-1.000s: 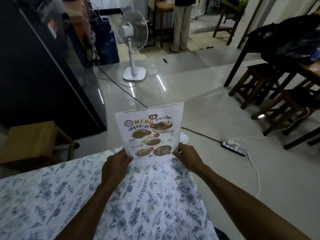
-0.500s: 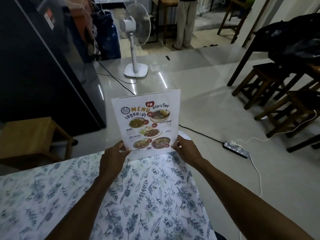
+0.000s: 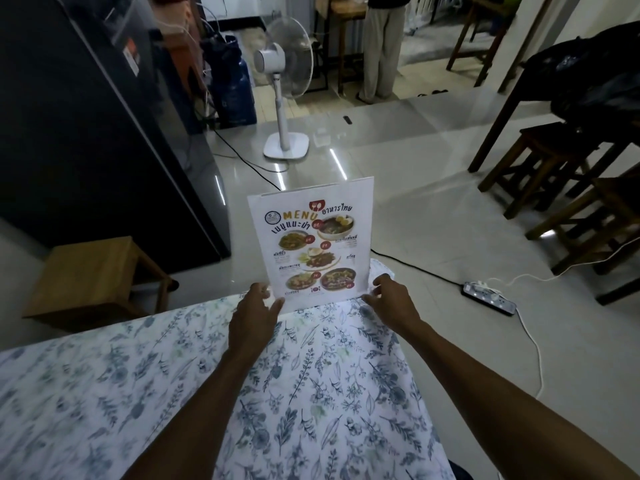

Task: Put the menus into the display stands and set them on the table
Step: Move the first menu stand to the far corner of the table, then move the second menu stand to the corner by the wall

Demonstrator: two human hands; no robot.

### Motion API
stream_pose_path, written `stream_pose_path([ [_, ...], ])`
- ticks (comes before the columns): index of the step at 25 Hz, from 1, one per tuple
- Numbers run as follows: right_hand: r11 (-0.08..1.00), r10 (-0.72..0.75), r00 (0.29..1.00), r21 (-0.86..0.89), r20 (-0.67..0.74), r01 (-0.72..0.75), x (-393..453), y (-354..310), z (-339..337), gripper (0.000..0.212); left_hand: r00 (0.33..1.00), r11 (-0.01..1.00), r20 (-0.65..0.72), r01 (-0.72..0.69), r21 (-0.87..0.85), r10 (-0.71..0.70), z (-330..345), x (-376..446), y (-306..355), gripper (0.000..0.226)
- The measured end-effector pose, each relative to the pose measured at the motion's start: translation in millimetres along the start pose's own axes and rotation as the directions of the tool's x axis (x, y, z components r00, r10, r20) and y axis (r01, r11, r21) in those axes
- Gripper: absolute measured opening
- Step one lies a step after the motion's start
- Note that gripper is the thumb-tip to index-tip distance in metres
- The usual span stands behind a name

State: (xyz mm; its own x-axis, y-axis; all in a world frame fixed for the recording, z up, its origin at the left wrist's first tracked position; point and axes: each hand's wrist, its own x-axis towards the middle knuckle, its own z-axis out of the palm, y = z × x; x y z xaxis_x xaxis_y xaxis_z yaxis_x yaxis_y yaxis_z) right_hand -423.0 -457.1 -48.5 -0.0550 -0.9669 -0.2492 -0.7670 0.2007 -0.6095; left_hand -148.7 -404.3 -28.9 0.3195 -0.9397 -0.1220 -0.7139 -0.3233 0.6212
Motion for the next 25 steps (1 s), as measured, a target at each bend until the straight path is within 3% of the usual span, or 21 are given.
stream_pose_path([
  [4, 1.0, -0.01, 1.0, -0.004, 0.028, 0.01, -45, -3, -4, 0.045, 1.0, 1.0, -0.003, -0.021, 0.011, 0.021, -19, -31, -13, 0.045],
  [14, 0.984, -0.173, 0.985, -0.042, 0.001, 0.173, -197, -69, 9, 0.046, 0.998, 0.998, -0.007, -0.057, -0.006, 0.057, -101, -146, -50, 0.044],
  [20, 0.967, -0.247, 0.968, -0.058, 0.036, 0.249, -321, -128, 59, 0.048, 0.991, 0.991, -0.028, -0.128, -0.032, 0.127, -165, -246, -107, 0.046],
  [25, 0.931, -0.352, 0.929, -0.056, 0.116, 0.36, -398, -176, 119, 0.047, 0.979, 0.974, 0.006, -0.203, 0.103, 0.204, -216, -315, -185, 0.043],
])
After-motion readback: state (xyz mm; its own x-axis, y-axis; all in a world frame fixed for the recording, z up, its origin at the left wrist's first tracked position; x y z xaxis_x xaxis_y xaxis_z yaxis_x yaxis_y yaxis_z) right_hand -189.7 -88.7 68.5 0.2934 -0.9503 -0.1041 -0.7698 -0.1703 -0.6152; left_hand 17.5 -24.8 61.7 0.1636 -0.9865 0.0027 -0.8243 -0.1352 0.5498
